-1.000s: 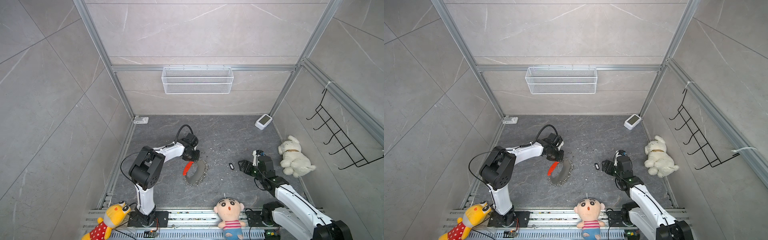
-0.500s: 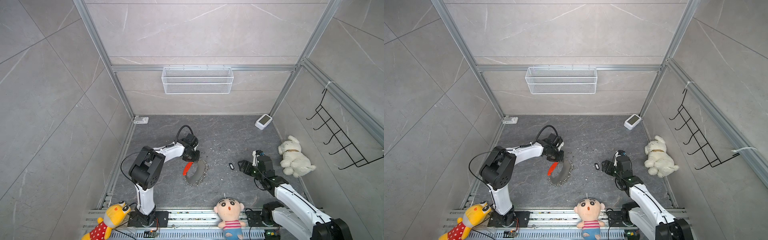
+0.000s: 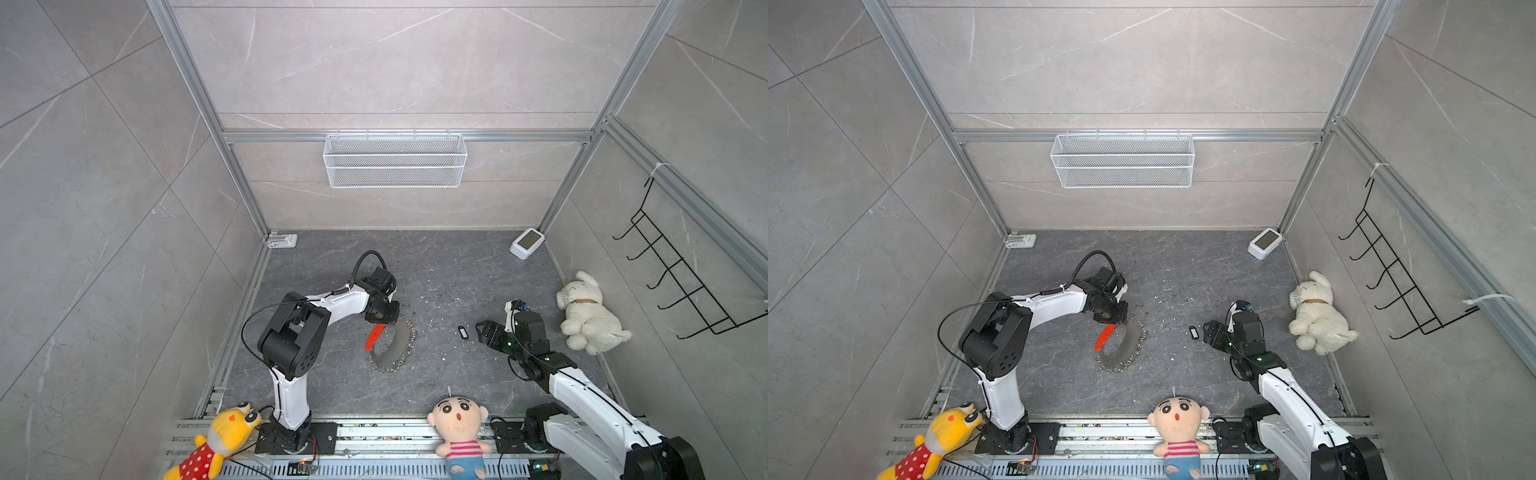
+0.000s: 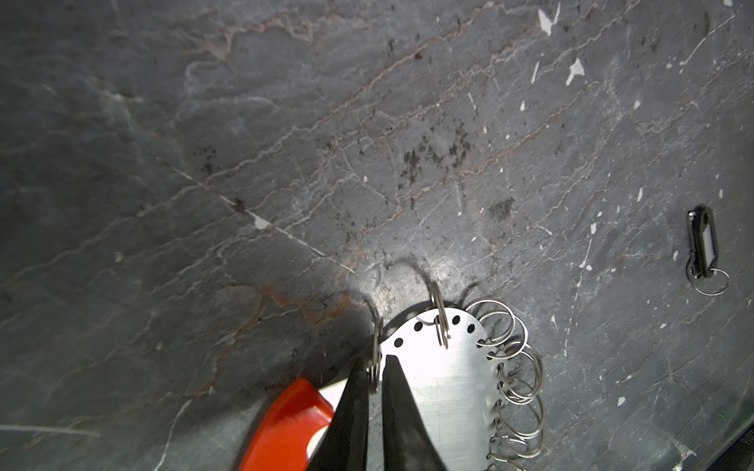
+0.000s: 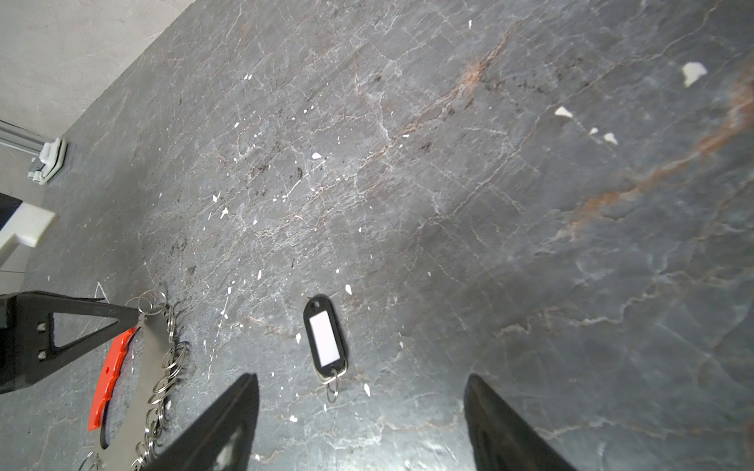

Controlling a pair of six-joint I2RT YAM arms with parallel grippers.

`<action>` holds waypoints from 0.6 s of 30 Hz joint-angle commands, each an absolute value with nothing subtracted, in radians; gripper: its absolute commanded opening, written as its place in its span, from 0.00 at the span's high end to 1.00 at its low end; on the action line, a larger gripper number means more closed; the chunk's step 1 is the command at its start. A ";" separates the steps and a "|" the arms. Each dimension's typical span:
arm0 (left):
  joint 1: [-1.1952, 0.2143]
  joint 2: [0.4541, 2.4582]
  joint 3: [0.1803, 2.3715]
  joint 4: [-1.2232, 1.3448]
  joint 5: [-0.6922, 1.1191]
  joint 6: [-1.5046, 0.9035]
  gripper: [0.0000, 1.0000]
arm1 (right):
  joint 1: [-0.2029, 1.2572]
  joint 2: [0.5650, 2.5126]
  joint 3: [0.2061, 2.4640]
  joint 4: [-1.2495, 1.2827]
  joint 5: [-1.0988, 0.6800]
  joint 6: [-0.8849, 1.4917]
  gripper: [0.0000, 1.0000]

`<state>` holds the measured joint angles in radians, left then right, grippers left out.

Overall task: Attach keys to a key ring
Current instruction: Pick up the keyring from the center of the table.

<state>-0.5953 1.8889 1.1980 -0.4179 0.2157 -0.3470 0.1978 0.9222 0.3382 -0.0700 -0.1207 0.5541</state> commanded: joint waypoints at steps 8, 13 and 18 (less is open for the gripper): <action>-0.599 1.906 1.193 -0.417 0.249 -0.337 0.87 | 0.196 0.930 0.353 -0.062 -0.123 0.540 0.19; -0.599 1.910 1.190 -0.417 0.252 -0.338 0.84 | 0.196 0.931 0.353 -0.062 -0.124 0.540 0.19; -0.599 1.909 1.187 -0.417 0.246 -0.336 0.88 | 0.197 0.930 0.353 -0.062 -0.123 0.540 0.19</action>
